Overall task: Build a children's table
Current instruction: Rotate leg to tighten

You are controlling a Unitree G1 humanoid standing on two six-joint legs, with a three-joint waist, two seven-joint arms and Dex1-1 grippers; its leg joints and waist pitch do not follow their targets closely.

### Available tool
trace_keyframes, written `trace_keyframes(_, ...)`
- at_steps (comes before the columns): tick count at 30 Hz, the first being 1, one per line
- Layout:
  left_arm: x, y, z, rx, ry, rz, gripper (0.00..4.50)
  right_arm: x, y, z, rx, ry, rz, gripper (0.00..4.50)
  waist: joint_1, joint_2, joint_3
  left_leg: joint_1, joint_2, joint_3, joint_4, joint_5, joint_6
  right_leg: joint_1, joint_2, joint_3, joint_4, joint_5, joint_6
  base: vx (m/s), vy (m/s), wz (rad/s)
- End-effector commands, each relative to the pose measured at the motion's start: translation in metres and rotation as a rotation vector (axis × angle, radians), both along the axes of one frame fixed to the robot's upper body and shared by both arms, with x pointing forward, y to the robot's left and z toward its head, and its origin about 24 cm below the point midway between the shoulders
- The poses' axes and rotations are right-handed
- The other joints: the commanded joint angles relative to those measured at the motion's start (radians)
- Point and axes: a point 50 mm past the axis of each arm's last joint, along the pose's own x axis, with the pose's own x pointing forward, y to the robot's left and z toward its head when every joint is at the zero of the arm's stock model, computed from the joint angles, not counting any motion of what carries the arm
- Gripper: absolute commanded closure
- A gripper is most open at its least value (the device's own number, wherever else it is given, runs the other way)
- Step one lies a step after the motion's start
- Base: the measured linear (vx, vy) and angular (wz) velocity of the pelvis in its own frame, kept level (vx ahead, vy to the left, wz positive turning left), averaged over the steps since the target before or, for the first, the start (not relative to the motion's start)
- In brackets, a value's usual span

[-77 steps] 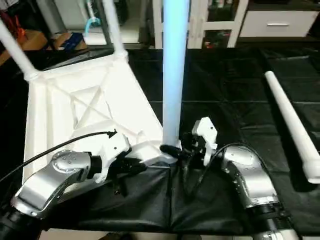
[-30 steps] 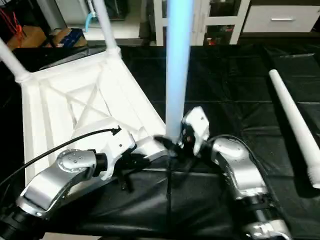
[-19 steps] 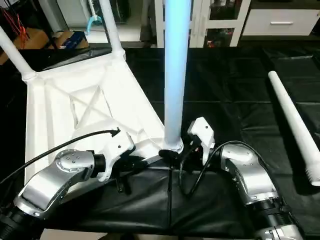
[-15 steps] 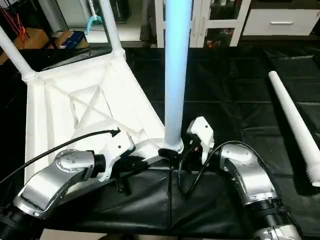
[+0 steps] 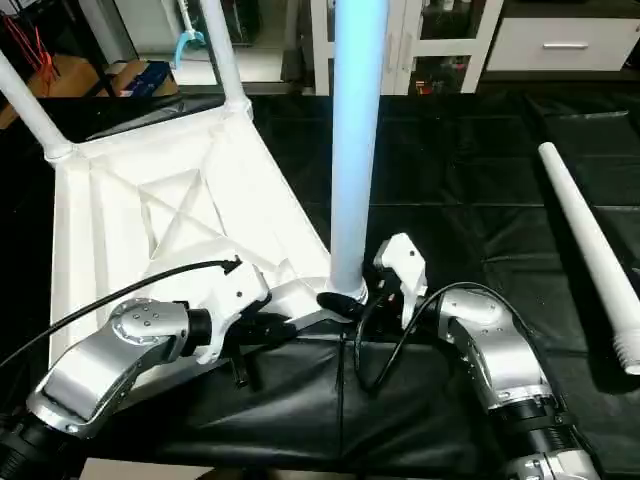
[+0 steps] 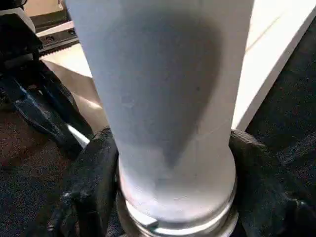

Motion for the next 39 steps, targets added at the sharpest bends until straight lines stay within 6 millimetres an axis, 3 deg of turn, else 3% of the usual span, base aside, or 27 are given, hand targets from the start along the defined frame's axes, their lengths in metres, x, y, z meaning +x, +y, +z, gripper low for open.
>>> trace_keyframes(1,-0.014,-0.002,-0.019,0.036,0.121,-0.050,4.50,-0.001,0.001,-0.001,-0.001,-0.001,0.000,1.74,-0.001,-0.018,-0.061,0.019,0.049,-0.024,-0.069,-0.146,0.110,0.042,-0.041,0.025,-0.053,-0.151,-0.256,0.000,0.000,0.00)
trace_keyframes(7,-0.013,-0.003,-0.020,0.028,0.117,-0.039,4.50,0.001,0.001,-0.004,0.001,-0.006,-0.054,1.76,-0.002,-0.019,-0.062,0.017,0.048,-0.024,-0.068,-0.143,0.112,0.043,-0.042,0.025,-0.053,-0.156,-0.257,0.000,0.000,0.00)
trace_keyframes(11,-0.008,-0.008,-0.020,0.018,0.094,0.008,4.50,0.002,0.006,-0.014,-0.014,0.009,-0.149,1.76,-0.005,-0.018,-0.057,0.019,0.049,-0.025,-0.074,-0.194,0.089,0.040,-0.041,0.025,-0.061,-0.226,-0.241,0.000,0.000,0.00)
trace_keyframes(16,0.005,-0.020,-0.022,-0.041,0.085,0.154,4.50,0.007,0.010,-0.031,-0.049,0.049,-0.359,1.76,-0.019,-0.021,-0.051,0.025,0.046,-0.028,-0.084,-0.313,0.015,0.030,-0.040,0.026,-0.078,-0.393,-0.183,0.000,0.000,0.00)
trace_keyframes(23,0.028,-0.038,-0.025,-0.092,0.057,0.376,4.50,0.012,0.023,-0.045,-0.137,0.014,-0.648,1.76,-0.031,-0.026,-0.045,0.025,0.038,-0.035,-0.089,-0.401,-0.007,0.016,-0.041,0.025,-0.100,-0.538,-0.103,0.000,0.000,0.00)
trace_keyframes(28,0.033,-0.050,-0.024,-0.089,0.021,0.394,4.50,0.014,0.035,-0.045,-0.118,-0.015,-0.699,1.77,-0.035,-0.020,-0.044,0.030,0.034,-0.042,-0.092,-0.456,-0.010,0.005,-0.044,0.021,-0.116,-0.648,-0.039,0.000,0.000,0.00)
trace_keyframes(31,0.032,-0.049,-0.024,-0.086,0.021,0.392,4.50,0.016,0.037,-0.038,-0.034,-0.035,-0.696,1.78,-0.035,-0.016,-0.050,0.023,0.040,-0.045,-0.101,-0.440,-0.004,0.015,-0.042,0.020,-0.110,-0.553,-0.054,0.000,0.000,0.00)
trace_keyframes(33,0.031,-0.047,-0.024,-0.080,0.018,0.387,4.50,0.017,0.040,-0.031,0.009,-0.065,-0.667,1.78,-0.036,-0.015,-0.048,0.019,0.041,-0.043,-0.104,-0.436,-0.001,0.015,-0.040,0.021,-0.107,-0.507,-0.072,0.000,0.000,0.00)
trace_keyframes(34,0.031,-0.045,-0.024,-0.073,0.012,0.364,4.50,0.014,0.046,-0.021,0.126,-0.057,-0.590,1.78,-0.033,-0.016,-0.050,0.022,0.041,-0.041,-0.103,-0.431,0.003,0.015,-0.042,0.023,-0.106,-0.488,-0.081,0.000,0.000,0.00)
trace_keyframes(36,0.031,-0.044,-0.024,-0.072,0.010,0.358,4.50,0.013,0.047,-0.019,0.156,-0.054,-0.570,1.22,-0.031,-0.017,-0.052,0.018,0.043,-0.040,-0.103,-0.407,0.020,0.020,-0.044,0.025,-0.102,-0.450,-0.095,0.000,0.000,0.00)
trace_keyframes(39,0.020,-0.039,-0.026,-0.032,0.009,0.209,4.50,0.014,0.041,-0.003,0.208,-0.097,-0.490,1.06,-0.027,-0.018,-0.058,0.010,0.044,-0.036,-0.097,-0.317,0.053,0.029,-0.046,0.027,-0.090,-0.333,-0.133,0.000,0.000,0.00)
